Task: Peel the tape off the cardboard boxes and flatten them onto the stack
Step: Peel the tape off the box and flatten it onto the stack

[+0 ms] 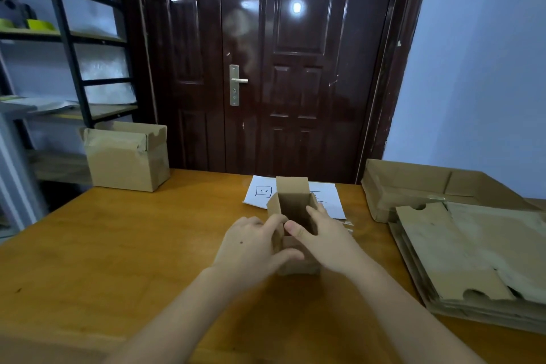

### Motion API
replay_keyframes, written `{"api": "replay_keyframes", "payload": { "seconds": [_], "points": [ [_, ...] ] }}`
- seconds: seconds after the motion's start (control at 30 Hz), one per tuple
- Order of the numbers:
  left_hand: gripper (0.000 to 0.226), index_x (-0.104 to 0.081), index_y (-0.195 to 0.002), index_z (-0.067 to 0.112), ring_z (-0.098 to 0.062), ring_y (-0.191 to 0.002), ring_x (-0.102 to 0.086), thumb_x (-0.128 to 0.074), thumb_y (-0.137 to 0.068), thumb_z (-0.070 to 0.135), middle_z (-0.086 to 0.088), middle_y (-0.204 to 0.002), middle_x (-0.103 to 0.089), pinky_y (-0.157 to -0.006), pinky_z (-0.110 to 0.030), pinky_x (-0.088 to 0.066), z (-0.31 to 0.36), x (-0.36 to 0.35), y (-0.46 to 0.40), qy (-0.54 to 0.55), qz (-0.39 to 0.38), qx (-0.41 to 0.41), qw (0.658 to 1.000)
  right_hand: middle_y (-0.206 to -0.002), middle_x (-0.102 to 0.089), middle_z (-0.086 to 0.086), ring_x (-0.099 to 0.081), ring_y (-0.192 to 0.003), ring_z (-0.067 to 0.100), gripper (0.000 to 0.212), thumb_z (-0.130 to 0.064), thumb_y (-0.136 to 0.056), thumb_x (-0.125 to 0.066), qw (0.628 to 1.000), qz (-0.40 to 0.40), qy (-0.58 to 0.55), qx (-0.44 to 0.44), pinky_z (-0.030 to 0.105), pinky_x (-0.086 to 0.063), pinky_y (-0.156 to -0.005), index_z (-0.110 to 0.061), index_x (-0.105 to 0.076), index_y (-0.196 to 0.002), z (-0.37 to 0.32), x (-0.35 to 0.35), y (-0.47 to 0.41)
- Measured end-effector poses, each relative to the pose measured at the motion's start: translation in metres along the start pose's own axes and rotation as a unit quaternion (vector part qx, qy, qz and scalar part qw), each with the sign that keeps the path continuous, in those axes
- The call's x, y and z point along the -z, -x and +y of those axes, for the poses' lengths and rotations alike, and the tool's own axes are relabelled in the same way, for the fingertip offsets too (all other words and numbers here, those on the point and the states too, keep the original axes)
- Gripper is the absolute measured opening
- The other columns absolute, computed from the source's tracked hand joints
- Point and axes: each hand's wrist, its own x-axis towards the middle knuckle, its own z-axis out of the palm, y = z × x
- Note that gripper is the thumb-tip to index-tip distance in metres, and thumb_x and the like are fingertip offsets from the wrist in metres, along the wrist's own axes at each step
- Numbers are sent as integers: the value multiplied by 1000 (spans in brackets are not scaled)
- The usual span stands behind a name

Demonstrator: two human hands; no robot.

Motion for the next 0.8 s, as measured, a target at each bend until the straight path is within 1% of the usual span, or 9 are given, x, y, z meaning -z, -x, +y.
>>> {"api": "replay_keyframes", "payload": {
  "seconds": [0.13, 0.27, 0.33, 0.4, 0.5, 0.57, 0.67, 0.73, 0.8],
  "points": [
    [71, -48, -126, 50, 0, -105, -49, -31, -78, 99, 22, -116, -65, -82, -12, -32, -13, 4, 8, 100, -86, -6, 991, -165, -24, -8, -39, -144, 25, 97, -82, -78, -56, 1000, 22, 14, -5, 47, -46, -109, -39, -20, -158, 5, 2, -4],
    [75, -58, -119, 45, 3, -120, -50, -19, -80, 97, 28, -125, -60, -98, -21, -40, -24, 15, -9, 143, -78, 22, 986, -126, -54, -24, -50, -122, 10, 73, -71, -72, -68, 997, -18, -51, 53, 43, -54, -96, -52, -40, -136, 8, 9, -9],
    [72, -61, -121, 39, 0, -138, -41, -22, -87, 89, 24, -140, -53, -111, -22, -30, -27, 21, -27, 122, -68, 10, 990, -111, -51, -30, -42, -119, 7, 56, -69, -72, -68, 994, -63, -42, 83, 40, -51, -94, -65, -39, -120, 9, 14, -11],
    [64, -59, -126, 34, -6, -137, -42, -34, -92, 81, 19, -139, -55, -109, -23, -31, -30, 24, -41, 96, -82, -1, 992, -109, -48, -30, -39, -117, 6, 56, -68, -70, -68, 991, -86, -18, 102, 30, -46, -88, -72, -36, -117, 12, 20, -12],
    [70, -46, -146, 37, -9, -131, -50, -42, -91, 80, 17, -143, -54, -105, -29, -45, -35, 18, -42, 131, -149, 77, 977, -135, -45, -21, -45, -120, 5, 96, -74, -67, -68, 993, -80, -21, 84, 16, -40, -86, -56, -24, -150, 21, 23, -12],
    [84, -35, -155, 39, -9, -135, -48, -42, -85, 86, 16, -152, -49, -107, -33, -46, -36, 10, -33, 166, -159, 127, 965, -153, -38, -18, -42, -133, 4, 103, -77, -68, -64, 995, -58, -47, 72, 21, -41, -99, -50, -18, -156, 31, 18, -9],
    [96, -38, -153, 42, -8, -132, -48, -48, -72, 93, 20, -145, -52, -105, -33, -48, -33, 5, -21, 230, -125, 159, 952, -165, 1, -30, -3, -151, -3, 99, -84, -76, -48, 994, -19, -44, 95, 34, -19, -122, -55, 4, -155, 41, 3, 0],
    [84, -45, -147, 44, -2, -125, -48, -66, -75, 82, 31, -133, -50, -99, -25, -47, -32, 2, -11, 289, -90, 178, 936, -161, 20, -34, 11, -150, -5, 90, -81, -87, -39, 995, 17, -35, 94, 34, -9, -121, -54, 14, -154, 45, -8, 3],
    [77, -45, -142, 47, 9, -117, -47, -78, -75, 68, 42, -126, -43, -90, -12, -45, -31, 1, -2, 334, -63, 194, 920, -161, 24, -29, 6, -153, 4, 80, -73, -95, -33, 995, 59, -62, 53, 39, -17, -122, -49, 12, -156, 51, -21, 5]
  ]
}}
